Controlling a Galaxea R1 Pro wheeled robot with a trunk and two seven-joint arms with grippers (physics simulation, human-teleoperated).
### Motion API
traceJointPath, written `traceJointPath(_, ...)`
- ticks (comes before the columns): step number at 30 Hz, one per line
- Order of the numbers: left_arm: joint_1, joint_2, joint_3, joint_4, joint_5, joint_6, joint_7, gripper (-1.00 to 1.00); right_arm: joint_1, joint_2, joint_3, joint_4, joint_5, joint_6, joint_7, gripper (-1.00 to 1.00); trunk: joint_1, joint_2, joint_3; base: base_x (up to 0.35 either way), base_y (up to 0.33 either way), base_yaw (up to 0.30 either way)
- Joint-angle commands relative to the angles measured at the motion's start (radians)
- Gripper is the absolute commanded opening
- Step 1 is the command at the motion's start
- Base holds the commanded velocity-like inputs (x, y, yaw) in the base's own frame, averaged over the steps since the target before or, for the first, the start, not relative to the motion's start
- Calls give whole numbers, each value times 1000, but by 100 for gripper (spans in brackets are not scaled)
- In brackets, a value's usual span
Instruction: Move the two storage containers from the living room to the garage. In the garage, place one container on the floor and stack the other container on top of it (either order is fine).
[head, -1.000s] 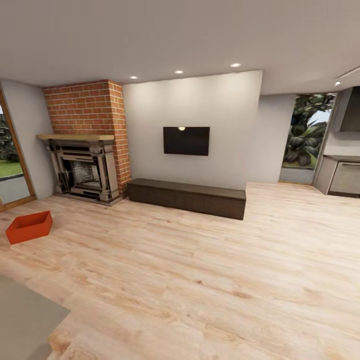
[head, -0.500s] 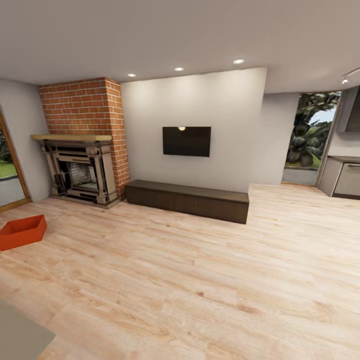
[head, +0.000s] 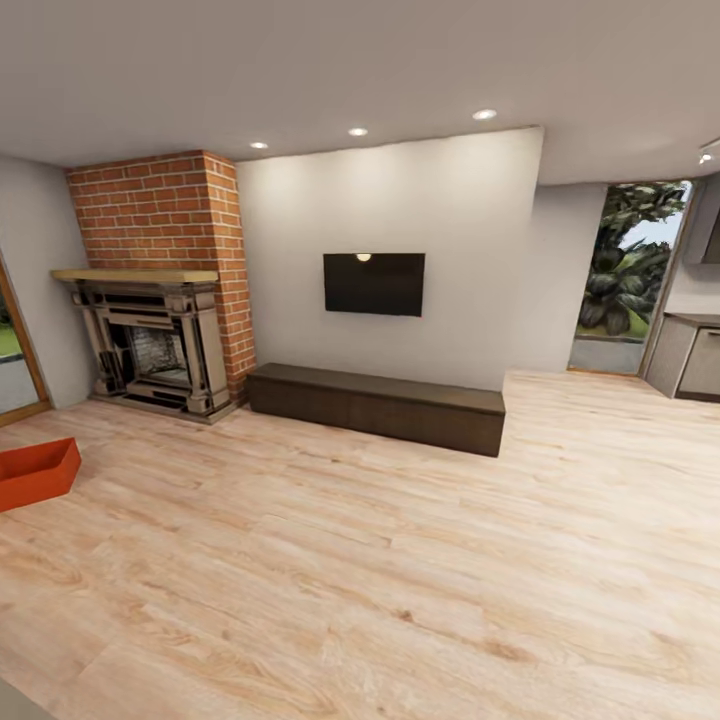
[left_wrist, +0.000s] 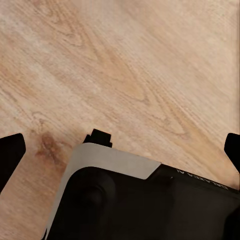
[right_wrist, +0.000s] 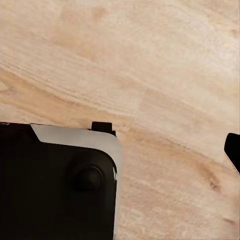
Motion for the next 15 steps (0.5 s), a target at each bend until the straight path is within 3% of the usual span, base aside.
traceJointPath(1, -1, 0, -4, 0, 5, -2, 2, 100, -1, 1, 8, 3, -7, -5, -1, 100, 1, -1, -1, 327, 0, 0)
traceJointPath(15, -1, 0, -4, 0, 5, -4, 2, 100, -1, 1, 8, 3, -7, -5, -1, 100, 1, -1, -1, 327, 0, 0)
